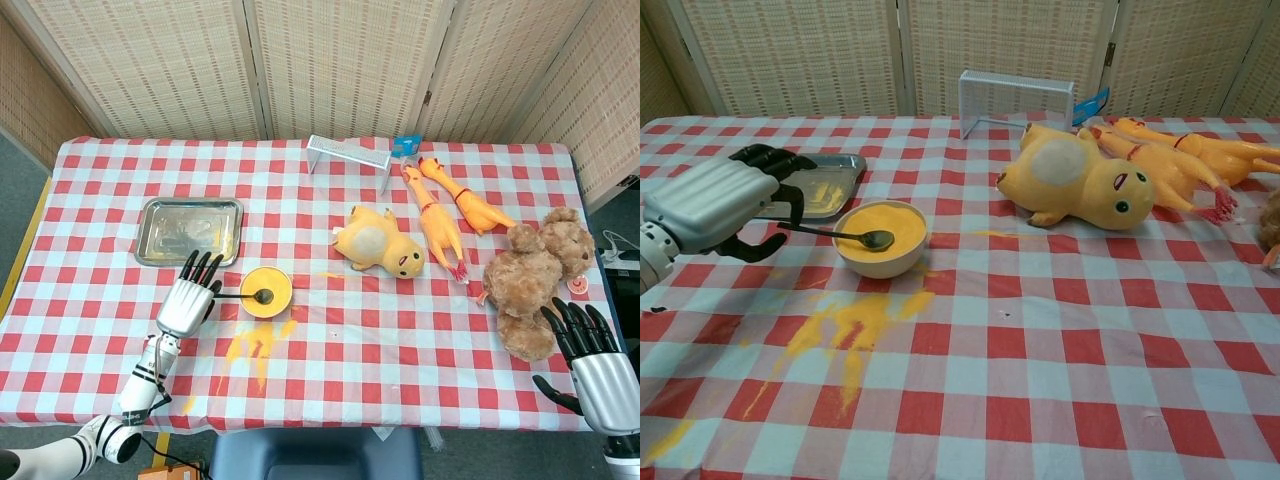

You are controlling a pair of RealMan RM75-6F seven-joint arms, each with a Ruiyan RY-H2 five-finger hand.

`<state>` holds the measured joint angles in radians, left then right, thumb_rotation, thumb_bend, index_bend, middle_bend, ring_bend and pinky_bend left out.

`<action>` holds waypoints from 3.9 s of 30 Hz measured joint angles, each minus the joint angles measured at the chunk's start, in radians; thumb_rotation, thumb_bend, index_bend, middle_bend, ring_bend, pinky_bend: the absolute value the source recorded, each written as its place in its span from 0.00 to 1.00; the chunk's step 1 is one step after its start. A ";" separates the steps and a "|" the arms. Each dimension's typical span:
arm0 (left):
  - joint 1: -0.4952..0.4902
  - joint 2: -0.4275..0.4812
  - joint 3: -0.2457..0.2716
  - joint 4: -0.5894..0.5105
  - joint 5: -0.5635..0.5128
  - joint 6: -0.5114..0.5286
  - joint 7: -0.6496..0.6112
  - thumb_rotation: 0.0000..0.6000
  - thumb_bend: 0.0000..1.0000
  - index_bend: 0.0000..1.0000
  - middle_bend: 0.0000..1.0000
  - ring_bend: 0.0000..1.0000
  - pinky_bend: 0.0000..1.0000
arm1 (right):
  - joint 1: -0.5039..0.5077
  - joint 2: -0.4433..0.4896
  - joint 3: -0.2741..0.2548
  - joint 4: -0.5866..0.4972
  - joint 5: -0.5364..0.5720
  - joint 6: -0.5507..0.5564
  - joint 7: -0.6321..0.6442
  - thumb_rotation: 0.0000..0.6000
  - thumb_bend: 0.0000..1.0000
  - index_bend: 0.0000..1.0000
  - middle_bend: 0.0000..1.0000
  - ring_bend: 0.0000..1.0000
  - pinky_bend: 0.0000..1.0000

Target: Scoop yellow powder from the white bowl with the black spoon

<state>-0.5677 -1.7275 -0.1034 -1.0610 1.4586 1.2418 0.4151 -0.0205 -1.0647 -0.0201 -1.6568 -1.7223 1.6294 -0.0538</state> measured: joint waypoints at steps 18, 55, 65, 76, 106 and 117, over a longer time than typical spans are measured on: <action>-0.001 0.011 -0.003 -0.015 0.016 0.021 -0.026 1.00 0.46 0.49 0.06 0.00 0.04 | 0.001 -0.002 0.001 -0.001 0.004 -0.005 -0.007 1.00 0.08 0.00 0.00 0.00 0.00; -0.008 -0.001 -0.004 0.013 0.013 0.001 -0.065 1.00 0.45 0.49 0.07 0.00 0.04 | -0.007 0.004 0.000 -0.002 0.000 0.009 -0.001 1.00 0.08 0.00 0.00 0.00 0.00; -0.009 0.002 -0.005 0.004 0.016 0.007 -0.065 1.00 0.45 0.52 0.07 0.00 0.04 | -0.006 0.004 0.000 -0.002 0.001 0.006 0.000 1.00 0.08 0.00 0.00 0.00 0.00; -0.007 0.006 -0.005 -0.001 0.012 0.005 -0.057 1.00 0.46 0.54 0.07 0.00 0.04 | -0.007 0.003 0.000 -0.001 -0.001 0.008 -0.001 1.00 0.08 0.00 0.00 0.00 0.00; -0.003 -0.007 -0.011 0.023 0.019 0.041 -0.062 1.00 0.55 0.82 0.21 0.00 0.05 | -0.007 0.003 -0.001 0.001 -0.007 0.009 0.003 1.00 0.08 0.00 0.00 0.00 0.00; -0.008 -0.039 -0.032 0.047 0.082 0.171 -0.035 1.00 0.62 0.86 0.30 0.05 0.06 | -0.005 0.006 -0.002 0.000 -0.011 0.010 0.013 1.00 0.08 0.00 0.00 0.00 0.00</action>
<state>-0.5758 -1.7661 -0.1354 -1.0136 1.5402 1.4124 0.3796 -0.0259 -1.0591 -0.0225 -1.6570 -1.7335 1.6392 -0.0406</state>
